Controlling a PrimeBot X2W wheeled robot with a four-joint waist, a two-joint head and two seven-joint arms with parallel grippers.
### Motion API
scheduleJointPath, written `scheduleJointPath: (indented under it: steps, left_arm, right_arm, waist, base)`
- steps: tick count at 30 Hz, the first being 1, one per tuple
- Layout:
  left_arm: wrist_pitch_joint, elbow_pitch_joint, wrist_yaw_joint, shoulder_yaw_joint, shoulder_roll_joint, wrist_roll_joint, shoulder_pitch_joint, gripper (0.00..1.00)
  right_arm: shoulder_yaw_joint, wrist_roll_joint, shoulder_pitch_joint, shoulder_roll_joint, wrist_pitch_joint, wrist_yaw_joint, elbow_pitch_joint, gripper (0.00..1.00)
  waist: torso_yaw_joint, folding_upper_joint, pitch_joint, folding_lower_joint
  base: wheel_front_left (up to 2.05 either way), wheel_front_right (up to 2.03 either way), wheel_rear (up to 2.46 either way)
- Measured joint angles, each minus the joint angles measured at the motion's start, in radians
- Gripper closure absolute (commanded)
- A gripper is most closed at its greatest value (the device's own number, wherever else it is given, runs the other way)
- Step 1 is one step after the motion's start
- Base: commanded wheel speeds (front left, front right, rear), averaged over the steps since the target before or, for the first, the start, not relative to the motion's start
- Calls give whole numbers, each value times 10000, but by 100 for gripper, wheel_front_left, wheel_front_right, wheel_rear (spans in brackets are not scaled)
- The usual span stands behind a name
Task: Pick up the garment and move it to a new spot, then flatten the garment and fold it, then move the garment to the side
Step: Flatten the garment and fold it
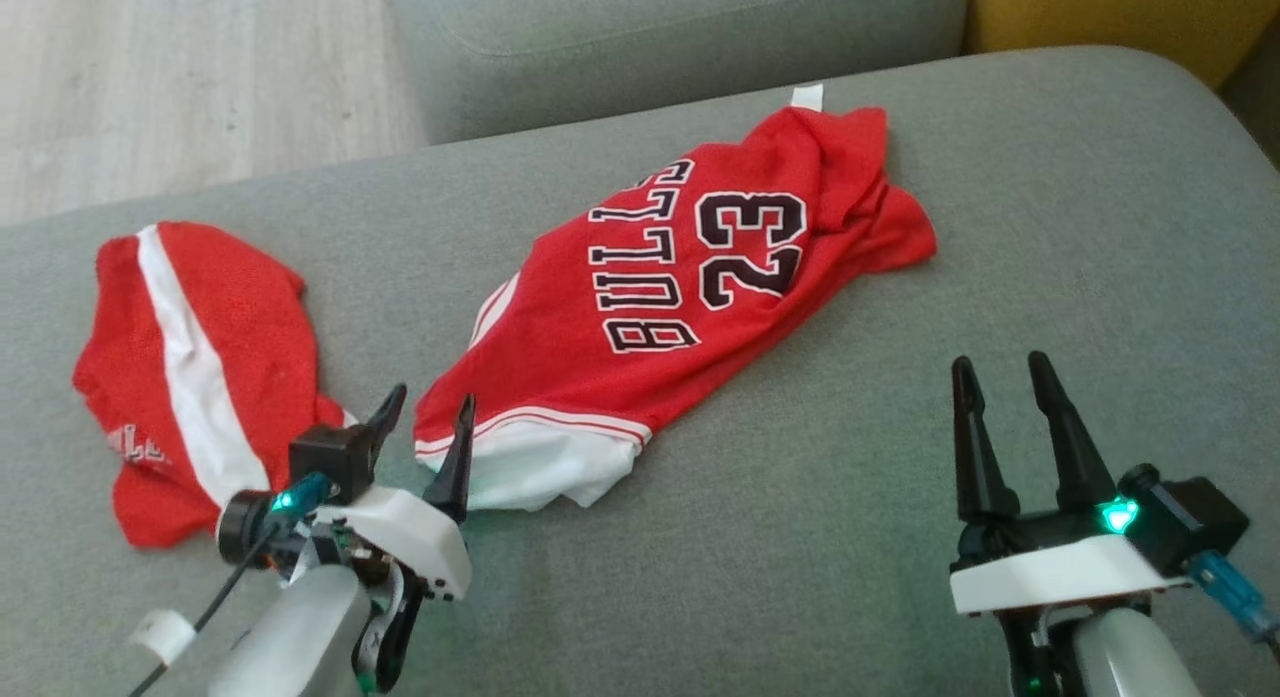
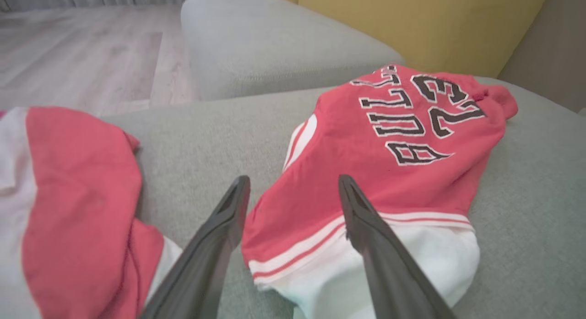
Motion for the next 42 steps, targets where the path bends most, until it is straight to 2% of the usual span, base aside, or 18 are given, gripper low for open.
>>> scheduleJointPath:
  steps: [4, 7, 16, 18, 23, 28, 31, 35, 36, 42]
  left_arm:
    - [-721, -138, 180, 38, -13, 132, 14, 0]
    - [-1151, -575, 535, 56, 2, 408, 63, 0]
    - [-1459, -2548, 1693, 621, -75, 1400, 1268, 0]
    - [-1476, -3005, 1824, 765, -165, 1862, 1575, 0]
    - [-1488, -3185, 1707, 1030, -326, 2255, 1831, 0]
    - [-1488, -3196, 1434, 1221, -583, 2443, 1697, 0]
    - [-1488, -3070, 1266, 1279, -746, 2456, 1466, 0]
    - [-1488, -2957, 1089, 1338, -959, 2640, 1297, 0]
    - [-1488, -2957, 1089, 1338, -959, 2640, 1297, 0]
    - [-1488, -2788, 846, 1415, -1302, 2890, 988, 0]
  right_arm:
    - [-150, -15, 9, 0, 0, 0, -4, 0]
    - [-257, -36, 48, 0, 0, 0, -40, 0]
    - [-523, -163, 135, 2, 0, 0, -217, 0]
    - [-529, -290, 137, 2, 0, 0, -186, 0]
    - [-621, -481, 120, 2, 0, 0, -121, 0]
    - [-1235, -717, -368, 4, 0, 0, 458, 0]
    - [-1879, -1003, -1374, 6, 63, 0, 1670, 0]
    - [-2976, -1455, -2865, 0, 897, 0, 3452, 0]
    - [-2976, -1455, -2865, 0, 897, 0, 3452, 0]
    - [-4148, -2445, -4797, -2, 1703, 0, 5653, 0]
  waist:
    - [194, 0, -166, 0]
    - [382, 0, -254, -2]
    - [924, 0, -348, -1]
    - [998, 0, -319, -2]
    - [1148, 0, -88, -2]
    - [1254, 0, 377, -1]
    - [1307, 0, 723, 0]
    - [1390, 0, 1143, 1]
    - [1390, 0, 1143, 1]
    - [1581, 0, 1668, 1]
  base:
    - [0, 0, 0]
    - [0, 0, 0]
    - [0, 0, 0]
    - [0, 0, 0]
    - [0, 0, 0]
    - [0, 0, 0]
    - [0, 0, 0]
    - [0, 0, 0]
    - [0, 0, 0]
    - [0, 0, 0]
